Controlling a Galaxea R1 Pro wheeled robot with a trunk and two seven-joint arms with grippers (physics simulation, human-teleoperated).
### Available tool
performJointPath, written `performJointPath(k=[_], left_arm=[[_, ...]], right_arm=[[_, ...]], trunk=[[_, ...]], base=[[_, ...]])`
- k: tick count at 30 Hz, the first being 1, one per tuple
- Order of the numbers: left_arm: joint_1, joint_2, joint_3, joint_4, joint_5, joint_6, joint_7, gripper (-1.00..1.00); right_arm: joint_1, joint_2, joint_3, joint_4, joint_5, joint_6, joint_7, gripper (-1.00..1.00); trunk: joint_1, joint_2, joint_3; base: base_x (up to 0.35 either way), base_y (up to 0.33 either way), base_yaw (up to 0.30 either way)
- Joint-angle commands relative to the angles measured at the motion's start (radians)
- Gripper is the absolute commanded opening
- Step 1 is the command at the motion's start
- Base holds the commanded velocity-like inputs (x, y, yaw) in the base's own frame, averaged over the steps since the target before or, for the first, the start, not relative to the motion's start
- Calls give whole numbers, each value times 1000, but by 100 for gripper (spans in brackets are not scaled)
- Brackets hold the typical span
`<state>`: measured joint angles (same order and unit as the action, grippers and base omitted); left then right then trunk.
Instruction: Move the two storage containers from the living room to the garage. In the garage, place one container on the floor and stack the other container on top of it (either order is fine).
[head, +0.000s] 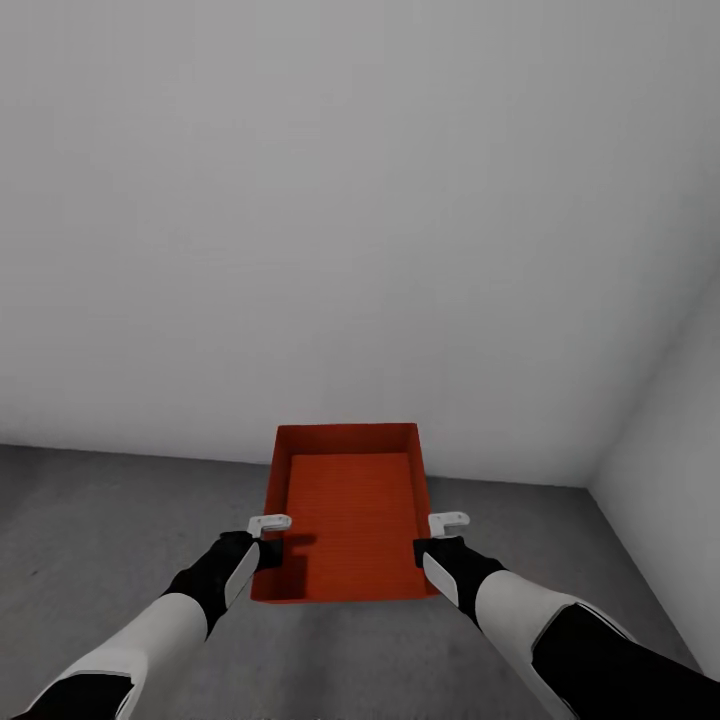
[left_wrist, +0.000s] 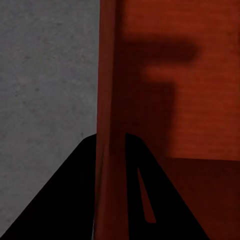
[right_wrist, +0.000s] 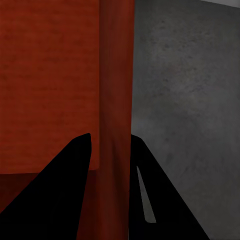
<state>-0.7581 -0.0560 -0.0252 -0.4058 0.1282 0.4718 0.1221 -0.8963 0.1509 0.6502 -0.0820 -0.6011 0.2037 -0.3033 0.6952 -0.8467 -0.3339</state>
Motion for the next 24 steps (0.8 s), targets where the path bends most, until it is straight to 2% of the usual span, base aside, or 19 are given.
performJointPath(k=[1,24], left_arm=[[0,-13,-5,1,-6,7,13,-100],[0,-13,-5,1,-6,7,13,-100]], right_arm=[[-1,0,-7,-32,20,6,-59,-100],[-1,-1,-7,-32,20,6,-59,-100]], trunk=[[4,-8,-6],[92,-169,-115]], base=[[0,0,0],[0,0,0]])
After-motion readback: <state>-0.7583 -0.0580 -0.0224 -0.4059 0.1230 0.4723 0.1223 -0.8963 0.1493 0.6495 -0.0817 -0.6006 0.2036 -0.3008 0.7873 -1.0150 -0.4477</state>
